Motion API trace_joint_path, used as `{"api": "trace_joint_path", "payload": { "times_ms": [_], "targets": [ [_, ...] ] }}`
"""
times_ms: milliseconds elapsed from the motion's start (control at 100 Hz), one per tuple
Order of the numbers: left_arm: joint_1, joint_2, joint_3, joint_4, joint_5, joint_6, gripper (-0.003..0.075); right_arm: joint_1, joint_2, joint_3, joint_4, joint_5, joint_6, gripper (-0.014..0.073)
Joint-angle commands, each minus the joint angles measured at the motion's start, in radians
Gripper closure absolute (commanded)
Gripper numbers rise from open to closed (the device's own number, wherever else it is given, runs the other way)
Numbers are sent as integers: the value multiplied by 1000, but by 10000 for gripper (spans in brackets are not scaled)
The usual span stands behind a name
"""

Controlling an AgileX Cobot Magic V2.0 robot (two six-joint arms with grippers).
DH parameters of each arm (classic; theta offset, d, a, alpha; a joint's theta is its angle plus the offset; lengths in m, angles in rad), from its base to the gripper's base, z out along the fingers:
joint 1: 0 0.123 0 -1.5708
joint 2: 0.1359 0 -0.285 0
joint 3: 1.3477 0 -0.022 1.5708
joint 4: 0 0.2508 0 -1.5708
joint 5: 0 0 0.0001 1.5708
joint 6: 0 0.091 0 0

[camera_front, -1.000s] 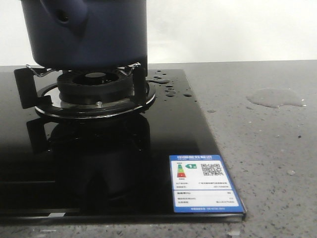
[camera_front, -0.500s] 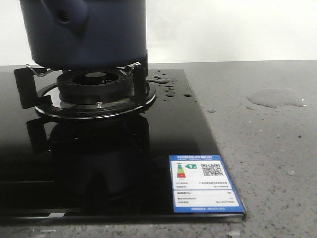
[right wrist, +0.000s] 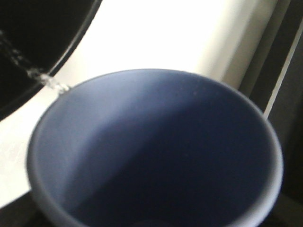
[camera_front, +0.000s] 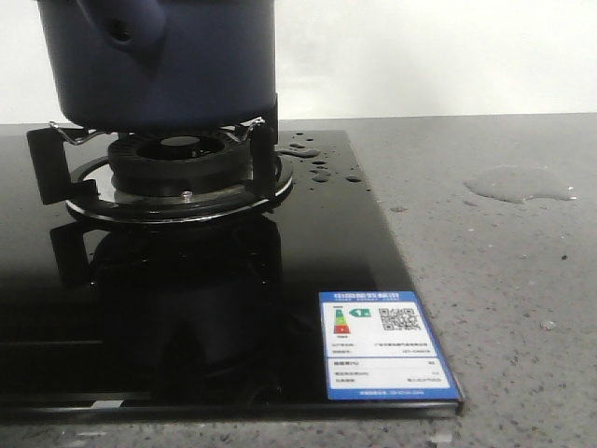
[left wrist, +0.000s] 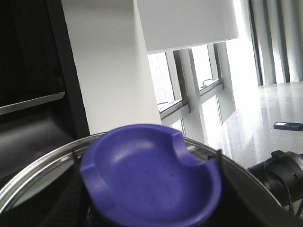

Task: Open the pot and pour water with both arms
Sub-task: 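Tilt the cup with the right gripper, pouring water into the saucepan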

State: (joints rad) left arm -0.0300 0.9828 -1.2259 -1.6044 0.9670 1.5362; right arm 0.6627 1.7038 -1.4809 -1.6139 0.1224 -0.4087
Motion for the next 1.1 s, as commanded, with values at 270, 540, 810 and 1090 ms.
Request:
{"api": "trace_joint_path", "payload": {
  "times_ms": [270,540,810,1090],
  "targets": [
    [1,-16,-33,-80,-9,-10,425,5,-49,-40,104,8,138,327],
    [1,-16,-33,-71,-9,-10,425,51,-87,-40,111,203,359,327],
    [1,-24,-33,-38,-9,-18,425,58,-213,-40,123,458,793,327],
    [-44,-24,-33,17,-11,-34,425,-61,-421,66,408,543,961,327]
  ]
}}
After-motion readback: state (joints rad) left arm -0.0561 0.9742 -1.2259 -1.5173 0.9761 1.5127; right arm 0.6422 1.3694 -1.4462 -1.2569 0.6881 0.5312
